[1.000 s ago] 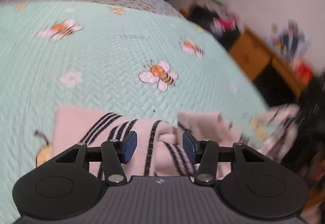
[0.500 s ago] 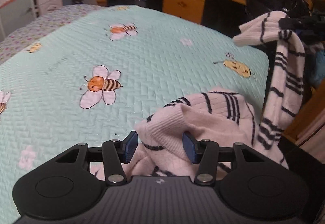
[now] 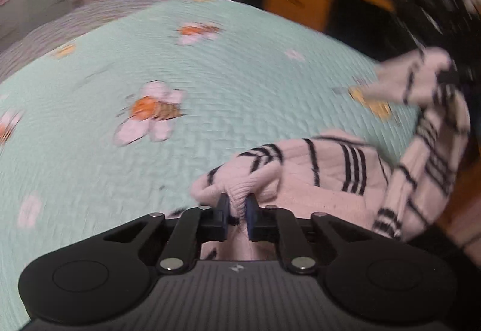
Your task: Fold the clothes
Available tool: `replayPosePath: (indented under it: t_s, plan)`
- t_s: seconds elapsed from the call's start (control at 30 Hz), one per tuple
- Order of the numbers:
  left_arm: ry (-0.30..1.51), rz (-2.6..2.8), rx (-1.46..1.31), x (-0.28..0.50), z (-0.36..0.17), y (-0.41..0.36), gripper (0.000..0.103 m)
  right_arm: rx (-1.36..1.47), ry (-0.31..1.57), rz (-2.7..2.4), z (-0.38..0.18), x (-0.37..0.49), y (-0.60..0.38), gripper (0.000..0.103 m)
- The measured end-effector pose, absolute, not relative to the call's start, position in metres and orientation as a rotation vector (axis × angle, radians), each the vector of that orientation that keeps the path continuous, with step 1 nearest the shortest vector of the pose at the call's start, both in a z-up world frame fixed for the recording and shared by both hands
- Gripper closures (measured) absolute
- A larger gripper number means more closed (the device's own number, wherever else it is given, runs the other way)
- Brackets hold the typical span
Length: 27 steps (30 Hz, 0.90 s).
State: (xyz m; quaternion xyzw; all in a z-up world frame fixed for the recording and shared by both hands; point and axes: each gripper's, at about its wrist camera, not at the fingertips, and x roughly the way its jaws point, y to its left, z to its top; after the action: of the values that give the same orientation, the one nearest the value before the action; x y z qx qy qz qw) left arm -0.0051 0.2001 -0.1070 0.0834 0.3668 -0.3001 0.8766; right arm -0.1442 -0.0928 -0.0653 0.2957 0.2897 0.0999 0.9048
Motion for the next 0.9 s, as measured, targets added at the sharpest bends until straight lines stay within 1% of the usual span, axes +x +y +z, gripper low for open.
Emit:
replayPosePath:
  t_s: [0.1,0.23,0.37,0.4,0.43,0.5,0.57,0.63,0.7,0.73,0.8,0.83,0.87,0.9]
  plan:
    - [0.738,-0.550,0.120,-0.015,-0.099,0.210,0.094,0.615,0.588,0.202,-0.066,-0.145,-0.090,0.082]
    - [0.621,-0.457,0.028,-0.038,-0.061,0.240,0.094,0.593,0.543,0.206,-0.054,-0.142,-0.084,0.082]
    - [0.524,-0.356,-0.027,-0.041,-0.020,0.258,0.095,0.609,0.460,0.240,-0.027,-0.131,-0.081,0.082]
    - [0.460,-0.309,-0.024,-0.038,-0.002,0.262,0.096,0.621,0.436,0.253,-0.016,-0.124,-0.081,0.082]
    - [0.394,-0.261,-0.019,-0.035,0.017,0.265,0.102,0.628,0.402,0.267,-0.002,-0.116,-0.080,0.082]
    - [0.261,-0.165,-0.011,-0.029,0.054,0.272,0.103,0.634,0.316,0.297,0.031,-0.099,-0.079,0.083]
    - [0.122,-0.096,-0.075,-0.024,0.109,0.293,0.103,0.636,0.206,0.328,0.068,-0.085,-0.077,0.083]
    - [0.090,-0.080,-0.117,-0.012,0.155,0.311,0.103,0.643,0.122,0.373,0.102,-0.070,-0.075,0.083]
    - [0.100,-0.078,-0.111,-0.005,0.179,0.319,0.103,0.656,0.098,0.357,0.122,-0.057,-0.075,0.083]
    - [0.147,-0.126,-0.090,0.000,0.182,0.319,0.103,0.662,0.100,0.346,0.123,-0.053,-0.076,0.083]
    - [0.265,-0.189,-0.023,0.006,0.162,0.310,0.099,0.668,0.126,0.316,0.118,-0.047,-0.080,0.083]
    - [0.327,-0.212,0.024,0.008,0.146,0.302,0.095,0.662,0.165,0.292,0.106,-0.045,-0.080,0.081]
    - [0.394,-0.224,0.067,0.008,0.123,0.294,0.079,0.655,0.208,0.267,0.092,-0.043,-0.081,0.080]
    - [0.461,-0.230,0.093,0.009,0.097,0.287,0.069,0.627,0.267,0.245,0.074,-0.042,-0.079,0.079]
